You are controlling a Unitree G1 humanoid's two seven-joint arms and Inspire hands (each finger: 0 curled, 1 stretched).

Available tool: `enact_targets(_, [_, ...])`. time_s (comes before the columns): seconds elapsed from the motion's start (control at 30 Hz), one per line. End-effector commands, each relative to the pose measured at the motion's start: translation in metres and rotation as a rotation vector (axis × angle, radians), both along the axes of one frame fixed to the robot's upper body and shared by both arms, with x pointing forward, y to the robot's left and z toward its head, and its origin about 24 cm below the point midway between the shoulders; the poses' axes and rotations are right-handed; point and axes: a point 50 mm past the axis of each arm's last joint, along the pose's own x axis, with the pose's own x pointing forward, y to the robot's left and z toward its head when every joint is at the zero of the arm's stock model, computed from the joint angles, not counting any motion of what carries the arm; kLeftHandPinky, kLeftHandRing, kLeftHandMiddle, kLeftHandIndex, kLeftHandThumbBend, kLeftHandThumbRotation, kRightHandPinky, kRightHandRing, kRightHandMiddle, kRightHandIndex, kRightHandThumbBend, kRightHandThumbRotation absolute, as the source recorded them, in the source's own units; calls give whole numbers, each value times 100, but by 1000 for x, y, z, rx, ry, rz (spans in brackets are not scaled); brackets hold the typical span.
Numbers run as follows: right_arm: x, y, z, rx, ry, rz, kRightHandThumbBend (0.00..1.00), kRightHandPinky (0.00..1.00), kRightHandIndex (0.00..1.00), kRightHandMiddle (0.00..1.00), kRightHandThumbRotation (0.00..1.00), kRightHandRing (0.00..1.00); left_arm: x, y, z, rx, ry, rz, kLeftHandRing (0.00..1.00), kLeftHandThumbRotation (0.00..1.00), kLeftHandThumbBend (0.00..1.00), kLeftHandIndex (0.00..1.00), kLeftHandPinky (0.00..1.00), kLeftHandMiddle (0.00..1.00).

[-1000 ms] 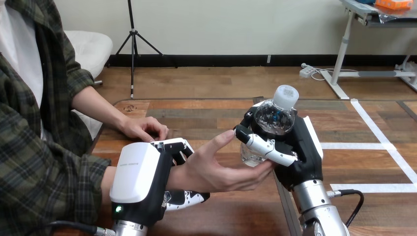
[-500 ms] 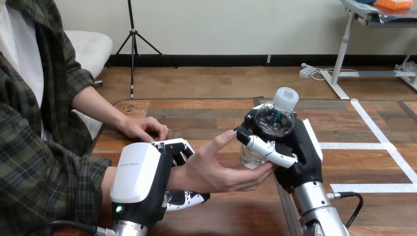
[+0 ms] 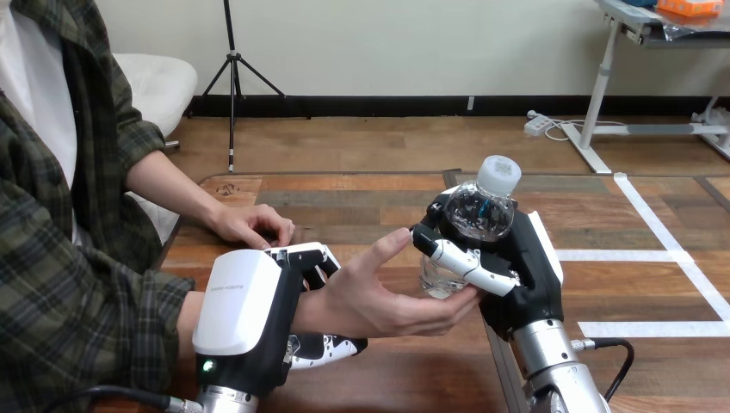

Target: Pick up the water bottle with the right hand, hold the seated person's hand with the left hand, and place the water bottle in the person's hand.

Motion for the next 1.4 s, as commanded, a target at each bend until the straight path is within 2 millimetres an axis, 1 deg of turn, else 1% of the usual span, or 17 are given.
enact_targets(0.0, [12,2,27,2,-117,14,66,45,38,41,0,43,6,-23,28,-60,-136,-99,25,0,91,36,21,30])
enact_targets(0.6, [13,5,27,-5,-114,31,67,42,39,41,0,42,5,-22,27,-33,-142,-88,25,0,92,37,22,31])
enact_targets(0.97, [12,7,28,11,-118,55,66,46,39,42,0,43,5,-22,27,-33,-147,-89,26,0,91,37,22,31])
enact_targets(1.37, [6,10,31,16,-154,93,64,46,39,42,0,43,4,-22,27,-31,-152,-84,26,0,91,36,23,31])
